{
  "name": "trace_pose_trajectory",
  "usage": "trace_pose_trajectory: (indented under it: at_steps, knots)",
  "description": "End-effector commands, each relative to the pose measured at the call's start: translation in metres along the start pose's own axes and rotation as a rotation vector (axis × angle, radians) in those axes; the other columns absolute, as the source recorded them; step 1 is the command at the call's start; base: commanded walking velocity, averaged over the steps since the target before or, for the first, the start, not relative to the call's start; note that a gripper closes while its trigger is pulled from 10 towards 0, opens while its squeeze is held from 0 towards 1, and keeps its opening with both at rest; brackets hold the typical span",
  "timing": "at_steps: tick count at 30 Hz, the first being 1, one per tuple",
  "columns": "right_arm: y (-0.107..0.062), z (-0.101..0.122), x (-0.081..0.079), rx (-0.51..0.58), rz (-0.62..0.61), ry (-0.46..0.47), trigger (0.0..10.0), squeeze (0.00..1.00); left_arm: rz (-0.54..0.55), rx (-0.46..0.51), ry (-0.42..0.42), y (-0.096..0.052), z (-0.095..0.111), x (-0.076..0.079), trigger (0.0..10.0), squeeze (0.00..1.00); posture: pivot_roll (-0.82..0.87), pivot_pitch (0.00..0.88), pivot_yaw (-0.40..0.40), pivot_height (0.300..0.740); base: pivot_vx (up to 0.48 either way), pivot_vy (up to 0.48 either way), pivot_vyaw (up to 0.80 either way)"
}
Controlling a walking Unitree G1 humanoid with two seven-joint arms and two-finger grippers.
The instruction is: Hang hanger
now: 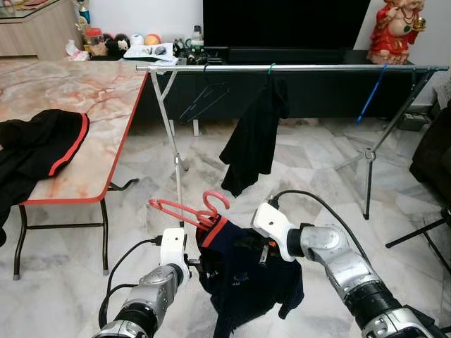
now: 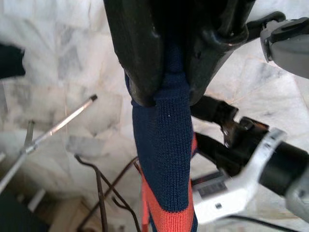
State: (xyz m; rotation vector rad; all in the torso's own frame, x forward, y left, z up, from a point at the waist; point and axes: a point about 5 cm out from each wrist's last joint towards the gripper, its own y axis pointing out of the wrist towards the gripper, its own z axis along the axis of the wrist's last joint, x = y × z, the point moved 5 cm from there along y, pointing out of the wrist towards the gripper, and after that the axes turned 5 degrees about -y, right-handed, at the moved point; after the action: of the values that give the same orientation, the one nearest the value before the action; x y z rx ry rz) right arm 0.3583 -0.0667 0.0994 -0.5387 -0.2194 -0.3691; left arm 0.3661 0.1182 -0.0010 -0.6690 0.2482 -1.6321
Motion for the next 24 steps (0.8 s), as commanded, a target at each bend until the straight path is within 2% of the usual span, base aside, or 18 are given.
trace_pose_trajectory:
  at_steps: [1,8,11,14,24]
  knots:
    - [-0.001,0.014,0.001,0.042,0.005,-0.038,10.0,0.00,0.022,-0.030,0.007,0.000,-0.004,-0.003,10.0,0.00,0.04,0.073,-0.033,0.740,0.000,0.000,0.00]
    - [-0.003,0.019,0.000,0.051,0.012,-0.057,10.0,0.00,0.007,0.000,-0.013,0.001,0.002,0.001,10.0,0.00,0.04,0.073,-0.037,0.740,0.000,0.000,0.00]
    - [-0.002,0.019,-0.004,0.055,0.028,-0.061,10.0,0.00,-0.044,0.061,-0.045,0.002,0.013,0.011,10.0,0.00,0.04,0.073,-0.038,0.740,0.000,0.000,0.00]
    - [-0.002,0.018,-0.006,0.053,0.029,-0.057,10.0,0.00,-0.058,0.084,-0.054,0.002,0.018,0.014,10.0,0.00,0.04,0.073,-0.039,0.740,0.000,0.000,0.00]
    - [-0.004,0.023,-0.005,0.057,0.027,-0.063,10.0,0.00,-0.039,0.057,-0.022,0.002,0.012,0.010,10.0,0.00,0.04,0.074,-0.040,0.740,0.000,0.000,0.00]
